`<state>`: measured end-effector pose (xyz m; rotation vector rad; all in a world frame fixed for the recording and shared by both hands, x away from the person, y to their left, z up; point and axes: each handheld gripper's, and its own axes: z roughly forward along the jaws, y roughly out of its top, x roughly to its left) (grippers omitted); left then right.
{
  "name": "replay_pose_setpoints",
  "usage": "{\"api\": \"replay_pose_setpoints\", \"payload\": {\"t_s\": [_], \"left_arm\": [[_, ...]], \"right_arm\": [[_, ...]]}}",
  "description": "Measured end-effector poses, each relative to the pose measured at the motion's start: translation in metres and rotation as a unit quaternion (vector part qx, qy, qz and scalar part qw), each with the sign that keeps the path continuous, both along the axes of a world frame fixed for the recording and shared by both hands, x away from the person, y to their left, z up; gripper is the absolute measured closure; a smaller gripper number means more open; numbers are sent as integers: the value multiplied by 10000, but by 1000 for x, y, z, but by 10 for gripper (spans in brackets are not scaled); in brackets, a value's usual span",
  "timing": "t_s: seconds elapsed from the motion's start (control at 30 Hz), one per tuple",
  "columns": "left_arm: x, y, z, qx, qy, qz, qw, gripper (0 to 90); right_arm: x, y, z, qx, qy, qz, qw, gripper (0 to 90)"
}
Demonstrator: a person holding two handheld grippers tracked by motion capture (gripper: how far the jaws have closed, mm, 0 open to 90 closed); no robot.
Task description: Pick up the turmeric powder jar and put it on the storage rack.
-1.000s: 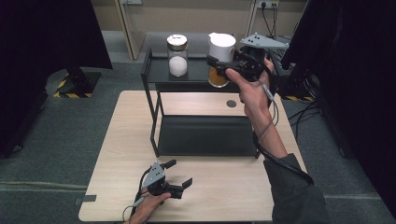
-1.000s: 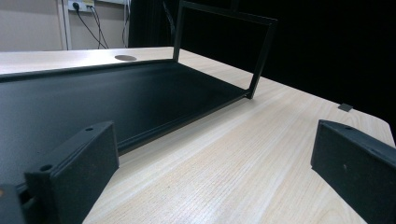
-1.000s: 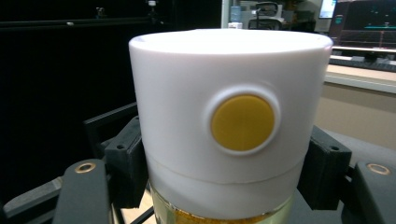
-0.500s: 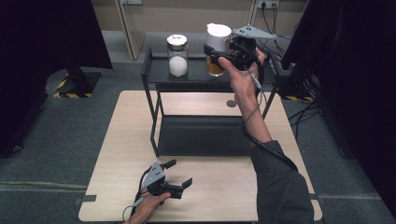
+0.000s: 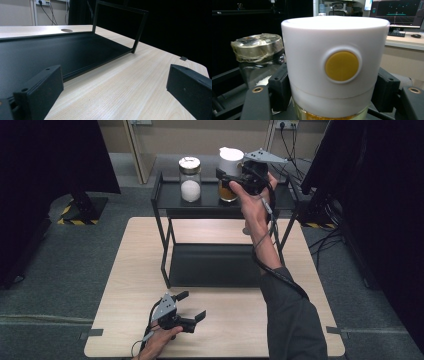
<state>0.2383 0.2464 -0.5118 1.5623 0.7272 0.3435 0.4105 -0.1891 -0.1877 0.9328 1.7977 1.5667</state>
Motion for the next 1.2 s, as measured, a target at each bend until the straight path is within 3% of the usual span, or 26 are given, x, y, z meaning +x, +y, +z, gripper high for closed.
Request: {"api": "replay_pose_setpoints", "payload": {"t_s": [0.47,0.73,0.9,1.2], "left_arm": [[-1,-1,0,4,13,-6,10000,2],[-1,-1,0,21,-4,-15,10000,2],[-1,-1,0,20,-8,-17,10000,2],[-2,-1,0,18,-10,-4,10000,2]], "right_arm": [[-1,4,-4,-70,-99,-50,9999,306],[-9,7,2,-111,-117,-304,9994,68],[-13,6,5,-109,-79,-355,9993,21],[-23,-6,-1,-37,-130,-196,9997,5]]}}
